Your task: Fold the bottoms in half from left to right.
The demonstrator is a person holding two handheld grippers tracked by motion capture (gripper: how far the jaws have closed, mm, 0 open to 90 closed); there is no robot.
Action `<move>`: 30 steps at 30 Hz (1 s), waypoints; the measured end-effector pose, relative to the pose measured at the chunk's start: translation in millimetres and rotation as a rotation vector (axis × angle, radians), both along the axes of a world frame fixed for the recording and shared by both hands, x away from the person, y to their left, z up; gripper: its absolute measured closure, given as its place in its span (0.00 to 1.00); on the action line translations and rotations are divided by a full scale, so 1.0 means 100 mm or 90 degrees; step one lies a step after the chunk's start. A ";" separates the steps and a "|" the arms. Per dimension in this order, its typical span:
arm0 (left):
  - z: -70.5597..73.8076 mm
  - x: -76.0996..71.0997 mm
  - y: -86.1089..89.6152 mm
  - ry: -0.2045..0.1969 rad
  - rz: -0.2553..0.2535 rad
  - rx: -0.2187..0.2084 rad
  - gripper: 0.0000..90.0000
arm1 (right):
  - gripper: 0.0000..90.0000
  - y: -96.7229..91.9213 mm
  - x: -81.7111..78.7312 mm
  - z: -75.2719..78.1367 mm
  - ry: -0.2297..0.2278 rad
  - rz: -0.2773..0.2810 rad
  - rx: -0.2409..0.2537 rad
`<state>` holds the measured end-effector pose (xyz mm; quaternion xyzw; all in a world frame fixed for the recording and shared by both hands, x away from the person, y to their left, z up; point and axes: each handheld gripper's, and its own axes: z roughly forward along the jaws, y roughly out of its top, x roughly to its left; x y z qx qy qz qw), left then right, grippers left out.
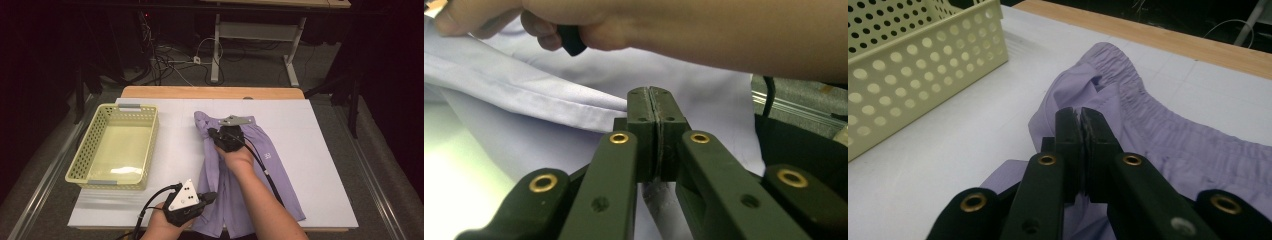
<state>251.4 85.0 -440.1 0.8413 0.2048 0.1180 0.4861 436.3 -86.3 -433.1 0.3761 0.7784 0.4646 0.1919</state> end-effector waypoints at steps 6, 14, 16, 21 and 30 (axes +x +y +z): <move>0.05 0.02 -0.17 -0.013 -0.017 -0.002 0.96 | 0.97 -0.22 -0.03 0.04 -0.011 -0.016 0.011; 0.03 0.09 -0.38 -0.008 -0.032 -0.012 0.96 | 0.97 -0.51 -0.07 0.05 -0.018 -0.038 0.016; 0.03 0.09 -0.45 -0.010 -0.040 -0.013 0.96 | 0.97 -0.58 -0.07 0.06 -0.019 -0.044 0.015; 0.04 0.13 -0.61 -0.013 -0.058 -0.016 0.96 | 0.97 -0.75 -0.06 0.06 -0.019 -0.060 0.012; -0.07 0.24 -0.93 0.006 -0.086 -0.028 0.96 | 0.97 -1.03 -0.02 -0.02 -0.006 -0.089 -0.002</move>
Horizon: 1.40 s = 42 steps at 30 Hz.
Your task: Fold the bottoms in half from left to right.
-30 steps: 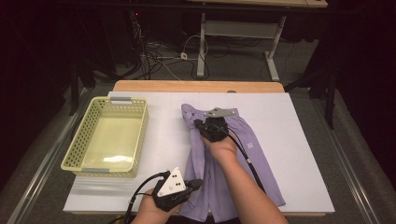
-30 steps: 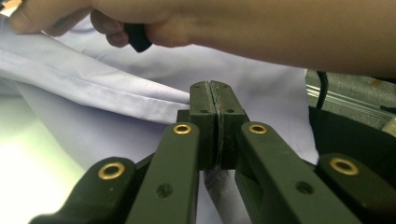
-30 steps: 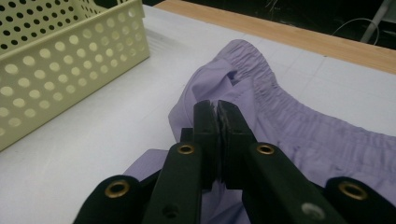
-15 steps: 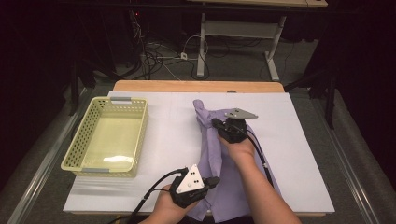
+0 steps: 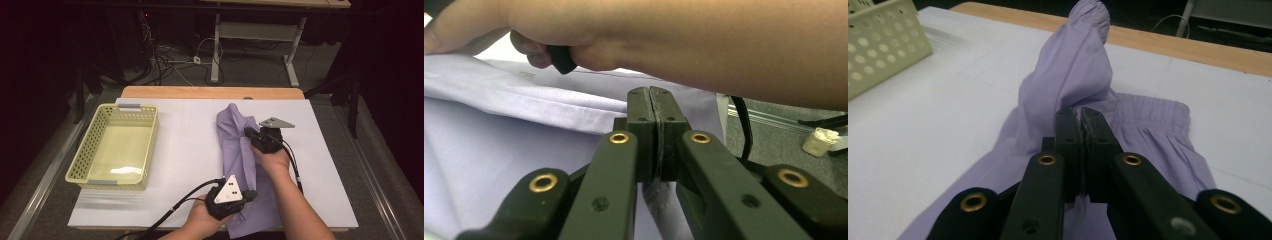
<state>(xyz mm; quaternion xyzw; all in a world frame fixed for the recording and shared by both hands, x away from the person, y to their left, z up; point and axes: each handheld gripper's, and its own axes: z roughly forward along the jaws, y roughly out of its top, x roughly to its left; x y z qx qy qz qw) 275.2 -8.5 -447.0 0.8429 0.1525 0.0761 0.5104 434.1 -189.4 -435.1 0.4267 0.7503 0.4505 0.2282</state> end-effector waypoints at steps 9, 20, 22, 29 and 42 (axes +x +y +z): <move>-0.09 0.15 -0.09 0.033 0.010 -0.004 0.84 | 0.97 -0.20 0.07 -0.19 0.036 -0.033 -0.018; -0.18 0.25 0.67 0.038 0.085 -0.011 0.51 | 0.97 -0.22 0.09 -0.29 0.050 -0.035 -0.030; -0.22 0.27 0.83 0.034 0.108 -0.002 0.44 | 0.97 -0.22 0.09 -0.29 0.051 -0.035 -0.030; -0.25 0.30 1.29 0.036 0.175 -0.001 0.24 | 0.97 -0.21 0.09 -0.26 0.044 -0.036 -0.033; -0.35 0.37 1.49 0.032 0.233 -0.011 0.04 | 0.77 -0.30 0.05 -0.27 0.053 -0.044 -0.058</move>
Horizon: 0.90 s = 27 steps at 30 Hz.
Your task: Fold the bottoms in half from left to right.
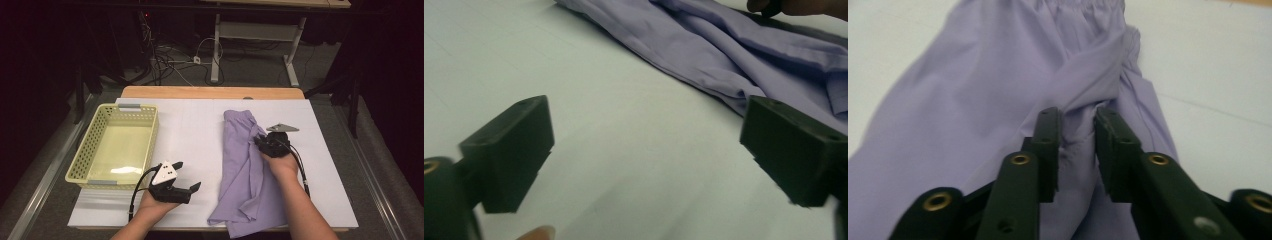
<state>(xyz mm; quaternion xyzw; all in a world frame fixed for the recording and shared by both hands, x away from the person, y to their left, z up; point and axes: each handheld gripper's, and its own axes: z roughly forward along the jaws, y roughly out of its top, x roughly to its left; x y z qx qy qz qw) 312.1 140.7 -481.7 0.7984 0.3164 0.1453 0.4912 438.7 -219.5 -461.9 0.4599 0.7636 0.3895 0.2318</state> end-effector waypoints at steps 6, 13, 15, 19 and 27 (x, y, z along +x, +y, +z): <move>-0.02 0.01 -0.02 0.000 -0.005 0.009 0.00 | 0.70 -0.06 -0.42 0.16 -0.033 0.023 -0.007; -0.04 -0.02 -0.03 -0.015 -0.009 0.017 0.00 | 0.67 -0.12 -1.07 0.13 -0.027 0.058 0.020; -0.04 -0.01 -0.02 -0.010 -0.009 0.011 0.00 | 0.67 -0.14 -1.24 0.10 -0.019 0.061 0.033; -0.04 -0.02 -0.03 -0.014 -0.013 0.014 0.00 | 0.67 -0.15 -1.55 0.05 -0.013 0.070 0.047; -0.04 -0.02 -0.03 -0.018 -0.016 0.017 0.02 | 0.68 0.03 -1.92 0.09 -0.021 0.115 0.046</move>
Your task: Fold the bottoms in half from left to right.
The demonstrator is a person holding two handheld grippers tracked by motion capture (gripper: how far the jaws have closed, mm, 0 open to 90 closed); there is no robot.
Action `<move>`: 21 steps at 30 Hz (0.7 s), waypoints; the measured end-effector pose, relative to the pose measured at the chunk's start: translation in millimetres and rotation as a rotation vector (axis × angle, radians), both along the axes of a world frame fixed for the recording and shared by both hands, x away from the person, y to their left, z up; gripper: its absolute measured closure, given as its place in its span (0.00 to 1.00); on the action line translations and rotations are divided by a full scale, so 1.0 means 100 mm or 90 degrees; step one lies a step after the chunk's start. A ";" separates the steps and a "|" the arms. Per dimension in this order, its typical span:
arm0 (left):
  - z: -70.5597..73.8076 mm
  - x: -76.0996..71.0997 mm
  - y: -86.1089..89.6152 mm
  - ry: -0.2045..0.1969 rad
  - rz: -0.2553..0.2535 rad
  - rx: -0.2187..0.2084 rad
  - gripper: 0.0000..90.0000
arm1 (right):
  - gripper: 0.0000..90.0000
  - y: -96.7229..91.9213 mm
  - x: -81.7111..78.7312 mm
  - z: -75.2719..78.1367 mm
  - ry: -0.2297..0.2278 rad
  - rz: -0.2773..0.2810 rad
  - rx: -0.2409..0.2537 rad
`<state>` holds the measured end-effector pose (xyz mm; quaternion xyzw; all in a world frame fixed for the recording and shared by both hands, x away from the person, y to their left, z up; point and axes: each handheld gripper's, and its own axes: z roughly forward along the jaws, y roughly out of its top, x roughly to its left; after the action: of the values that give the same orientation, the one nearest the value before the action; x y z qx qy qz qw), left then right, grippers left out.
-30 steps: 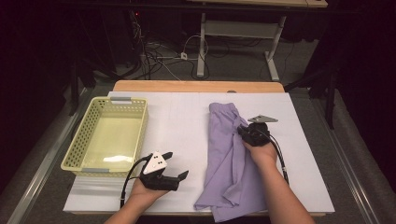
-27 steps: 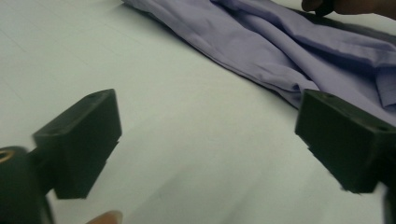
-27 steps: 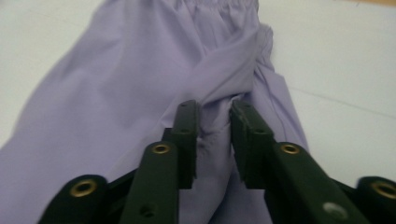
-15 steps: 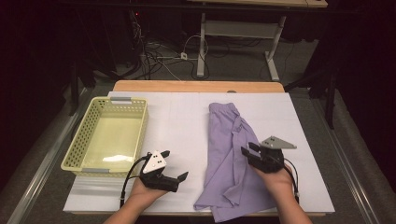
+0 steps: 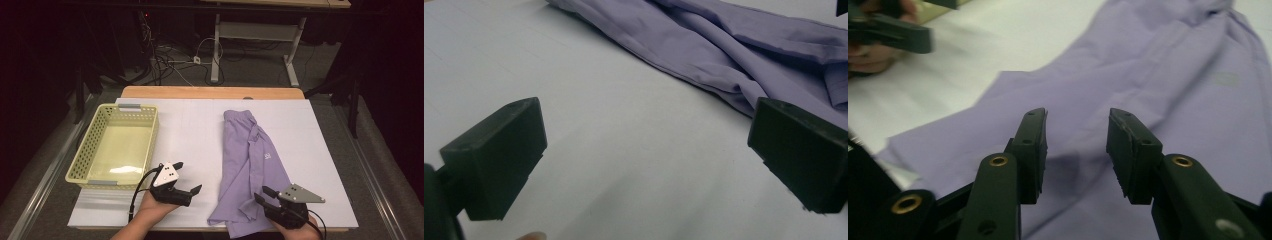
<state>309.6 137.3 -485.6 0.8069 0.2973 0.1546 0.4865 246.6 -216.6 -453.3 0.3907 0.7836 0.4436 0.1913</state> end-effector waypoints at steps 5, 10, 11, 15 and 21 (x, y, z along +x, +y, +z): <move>0.00 0.00 0.01 0.003 0.001 -0.004 0.02 | 0.60 0.18 -0.04 -0.09 -0.002 0.031 -0.011; 0.00 0.01 0.01 0.004 0.004 -0.007 0.01 | 0.52 0.30 -0.02 -0.33 0.048 0.049 -0.068; 0.00 0.01 0.01 0.005 0.005 -0.007 0.01 | 0.56 0.30 -0.02 -0.36 0.040 0.048 -0.076; 0.00 0.00 0.01 0.002 0.005 -0.005 0.01 | 0.77 0.25 -0.04 -0.35 0.018 0.018 -0.098; 0.00 0.00 0.01 0.003 0.006 -0.009 0.01 | 0.93 0.07 -0.07 -0.25 0.009 0.017 -0.060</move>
<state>309.9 138.3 -485.7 0.8023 0.3033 0.1533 0.4907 239.2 -209.6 -478.5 0.3736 0.8104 0.4056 0.1979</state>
